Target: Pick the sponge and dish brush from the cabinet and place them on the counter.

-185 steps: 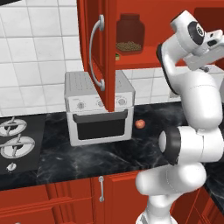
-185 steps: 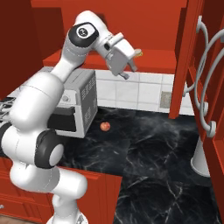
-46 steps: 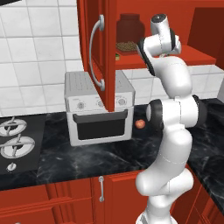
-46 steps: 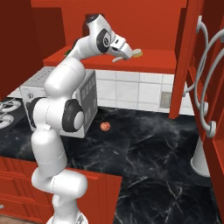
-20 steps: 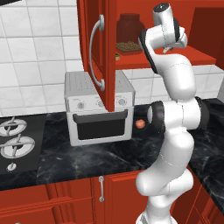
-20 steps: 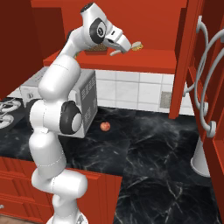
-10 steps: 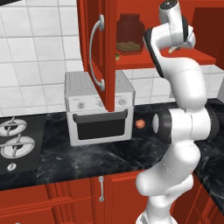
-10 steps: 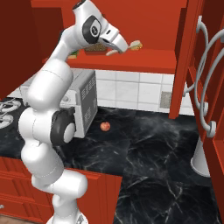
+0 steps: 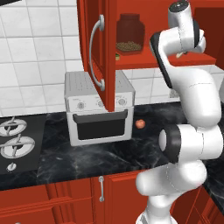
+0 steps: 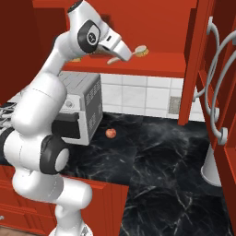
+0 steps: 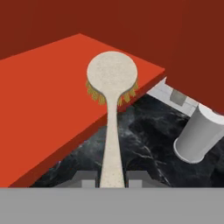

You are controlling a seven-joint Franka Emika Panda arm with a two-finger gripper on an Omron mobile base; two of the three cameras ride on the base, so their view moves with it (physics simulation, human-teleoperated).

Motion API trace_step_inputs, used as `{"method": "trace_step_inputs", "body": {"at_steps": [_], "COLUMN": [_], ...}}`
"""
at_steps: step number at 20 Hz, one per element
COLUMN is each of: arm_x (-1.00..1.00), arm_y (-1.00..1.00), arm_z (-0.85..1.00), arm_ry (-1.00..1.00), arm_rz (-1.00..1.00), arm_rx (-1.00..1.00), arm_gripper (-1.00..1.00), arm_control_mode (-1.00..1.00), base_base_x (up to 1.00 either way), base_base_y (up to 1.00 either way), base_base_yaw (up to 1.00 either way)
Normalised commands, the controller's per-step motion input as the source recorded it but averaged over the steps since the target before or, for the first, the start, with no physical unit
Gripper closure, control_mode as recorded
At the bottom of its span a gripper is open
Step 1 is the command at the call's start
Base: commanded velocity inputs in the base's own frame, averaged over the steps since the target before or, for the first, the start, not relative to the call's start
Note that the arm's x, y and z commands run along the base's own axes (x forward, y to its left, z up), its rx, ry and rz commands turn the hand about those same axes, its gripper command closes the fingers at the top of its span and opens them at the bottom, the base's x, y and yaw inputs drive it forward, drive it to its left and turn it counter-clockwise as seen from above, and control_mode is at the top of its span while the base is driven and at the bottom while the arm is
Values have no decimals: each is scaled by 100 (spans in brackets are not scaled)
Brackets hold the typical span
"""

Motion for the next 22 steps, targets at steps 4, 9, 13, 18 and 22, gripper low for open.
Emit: {"method": "trace_step_inputs", "body": {"at_steps": [4, 9, 13, 18, 22], "arm_x": [-59, -61, -62, -61, -58], "arm_y": [5, 9, 12, 10, 2], "arm_z": [3, 1, -3, -10, -23], "arm_ry": [0, 0, 0, 0, -3], "arm_rz": [-2, -1, -1, -1, 0], "arm_rx": [0, 0, 0, -1, 0], "arm_gripper": [100, 100, 100, 100, 100], "arm_control_mode": [-100, -100, -100, -100, -100], "base_base_x": [0, 0, 0, 0, 0], "base_base_y": [0, 0, 0, 0, 0], "base_base_yaw": [0, 0, 0, 0, 0]}}
